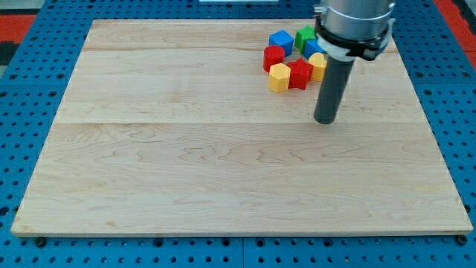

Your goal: Push yellow heart to the left center

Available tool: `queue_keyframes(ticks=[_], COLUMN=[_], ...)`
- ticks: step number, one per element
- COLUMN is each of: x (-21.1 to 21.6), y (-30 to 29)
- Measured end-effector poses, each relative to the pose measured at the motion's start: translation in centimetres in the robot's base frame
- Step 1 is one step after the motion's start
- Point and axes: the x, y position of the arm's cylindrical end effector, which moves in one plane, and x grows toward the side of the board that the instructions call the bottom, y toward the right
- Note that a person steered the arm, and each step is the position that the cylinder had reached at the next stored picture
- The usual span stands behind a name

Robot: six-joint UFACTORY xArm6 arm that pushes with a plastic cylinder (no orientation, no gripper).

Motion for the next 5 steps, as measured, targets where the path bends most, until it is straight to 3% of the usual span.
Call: queue_keyframes(ticks=[5], x=[-0.8], y=[1.8])
